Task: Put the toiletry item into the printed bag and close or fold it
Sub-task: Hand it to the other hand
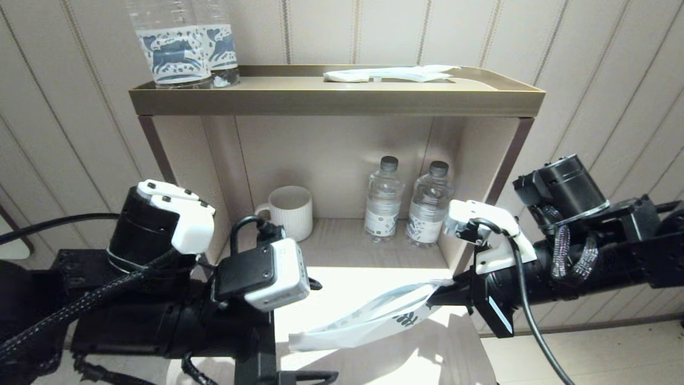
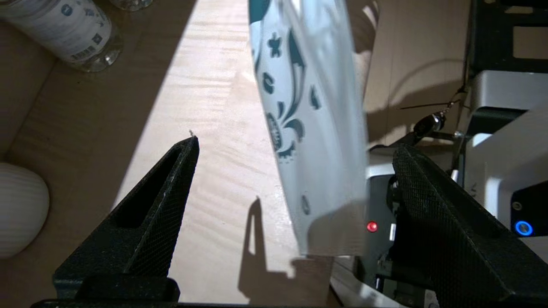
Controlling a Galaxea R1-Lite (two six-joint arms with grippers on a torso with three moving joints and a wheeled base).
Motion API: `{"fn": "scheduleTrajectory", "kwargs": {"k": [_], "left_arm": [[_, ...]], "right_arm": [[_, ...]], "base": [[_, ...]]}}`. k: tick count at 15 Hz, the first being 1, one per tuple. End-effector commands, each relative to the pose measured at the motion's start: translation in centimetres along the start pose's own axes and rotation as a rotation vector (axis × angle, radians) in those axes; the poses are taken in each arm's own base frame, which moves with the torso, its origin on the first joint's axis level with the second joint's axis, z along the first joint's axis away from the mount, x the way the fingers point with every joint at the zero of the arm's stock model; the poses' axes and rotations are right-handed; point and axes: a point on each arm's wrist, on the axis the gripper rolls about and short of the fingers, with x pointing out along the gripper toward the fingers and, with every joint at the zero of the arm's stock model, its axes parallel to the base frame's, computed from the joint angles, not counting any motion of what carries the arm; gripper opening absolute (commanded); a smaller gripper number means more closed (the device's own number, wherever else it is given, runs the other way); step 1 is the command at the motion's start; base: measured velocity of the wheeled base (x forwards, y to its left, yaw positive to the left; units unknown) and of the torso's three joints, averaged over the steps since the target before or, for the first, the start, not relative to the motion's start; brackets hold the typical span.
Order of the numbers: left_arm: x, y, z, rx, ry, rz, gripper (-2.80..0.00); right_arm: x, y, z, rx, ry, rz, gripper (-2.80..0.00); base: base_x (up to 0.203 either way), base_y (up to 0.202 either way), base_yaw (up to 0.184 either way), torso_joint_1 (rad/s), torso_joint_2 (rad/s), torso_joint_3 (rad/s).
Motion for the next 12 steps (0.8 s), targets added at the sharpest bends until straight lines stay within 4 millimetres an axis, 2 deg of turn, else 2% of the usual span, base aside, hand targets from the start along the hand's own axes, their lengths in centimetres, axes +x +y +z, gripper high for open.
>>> {"fn": "scheduleTrajectory", "kwargs": {"k": [1,2,12], "left_arm": [[1.22,1.03,-1.14,-0.030,0.040,0.003,0.00],[1.23,1.01,-1.18,-0.030,0.041,0.001,-2.80],[0.86,1.14,-0.54,-0.025,0.021,0.016,-2.80]], "right_arm": [[0.27,-0.08,-0.06,0.000,0.006,0.008,-2.80],[0.36,-0.12,-0.09,0.002,0.009,0.008,-2.80],[0.56,-0.19,-0.18,0.004,0.014,0.010,-2.80]], "base": [[0.000,0.000,0.000,0.000,0.00,0.000],[0.000,0.000,0.000,0.000,0.00,0.000],[0.000,0.000,0.000,0.000,0.00,0.000]]}}
